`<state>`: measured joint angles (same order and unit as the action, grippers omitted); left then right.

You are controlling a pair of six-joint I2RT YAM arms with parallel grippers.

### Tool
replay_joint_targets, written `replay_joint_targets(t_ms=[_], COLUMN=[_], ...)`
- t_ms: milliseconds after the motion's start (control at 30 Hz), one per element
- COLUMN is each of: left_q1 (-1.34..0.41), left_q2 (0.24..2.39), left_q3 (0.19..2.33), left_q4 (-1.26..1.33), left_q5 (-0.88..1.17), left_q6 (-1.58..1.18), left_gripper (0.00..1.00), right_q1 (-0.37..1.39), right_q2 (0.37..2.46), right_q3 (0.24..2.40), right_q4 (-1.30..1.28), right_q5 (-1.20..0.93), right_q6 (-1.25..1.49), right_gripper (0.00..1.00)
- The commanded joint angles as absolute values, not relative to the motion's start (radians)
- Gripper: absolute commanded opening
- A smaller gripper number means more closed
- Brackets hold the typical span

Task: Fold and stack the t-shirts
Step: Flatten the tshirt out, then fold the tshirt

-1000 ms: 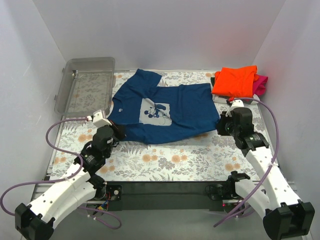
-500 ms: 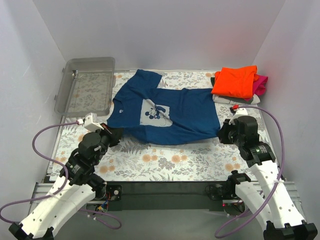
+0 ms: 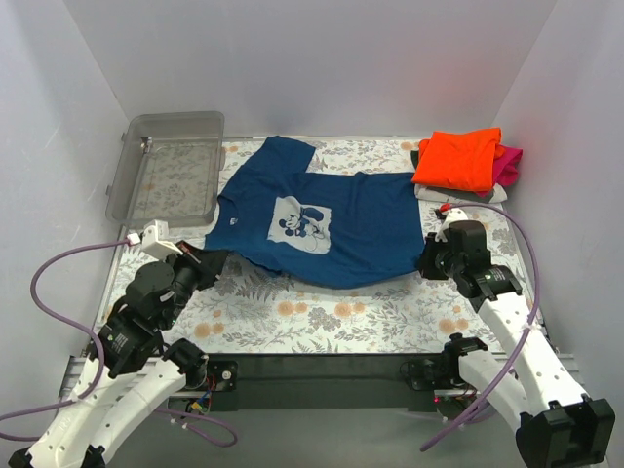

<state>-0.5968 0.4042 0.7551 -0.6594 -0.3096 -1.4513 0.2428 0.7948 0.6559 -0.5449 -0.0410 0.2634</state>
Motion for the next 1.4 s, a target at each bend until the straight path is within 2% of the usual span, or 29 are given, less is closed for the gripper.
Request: replay_joint_targets(t_ms=[0, 333, 800, 967, 1100, 1367], left_q1=[-0.594, -0.594, -0.574, -0.488, -0.41, -0.322], left_q2=[0.414, 0.632, 0.98, 1.049, 1.095, 1.209], left_q3=[0.776, 0.62, 0.646, 0.67, 0.675, 0.69], left_q4=[-0.684, -0.413, -0.106, -0.046, 0.038, 0.143], left_q5=[-0.325, -0.373, -0.569, -0.54, -0.442, -0.347], left_q6=[-1.451, -1.422, -1.302, -1.269, -1.244, -1.191], left_gripper=[0.0, 0.0, 0.0, 0.0, 0.0, 0.0], right_q1=[0.256, 0.256, 0.256, 0.249, 0.227, 0.195], right_q2=[0.833, 0.98, 1.348, 1.445, 1.512, 1.559], right_q3=[0.646, 0.667, 0.91, 0.98, 1.032, 1.107], right_q4=[-0.459, -0.377, -0.308, -0.308, -0.308, -0.308], right_q5=[-0.055, 0.043, 0.13, 0.14, 0.143, 0.137], right_q6=[0.261, 0.239, 0.17, 0.15, 0.143, 0.135], right_gripper=[0.01, 0.01, 0.01, 0.01, 0.01, 0.01])
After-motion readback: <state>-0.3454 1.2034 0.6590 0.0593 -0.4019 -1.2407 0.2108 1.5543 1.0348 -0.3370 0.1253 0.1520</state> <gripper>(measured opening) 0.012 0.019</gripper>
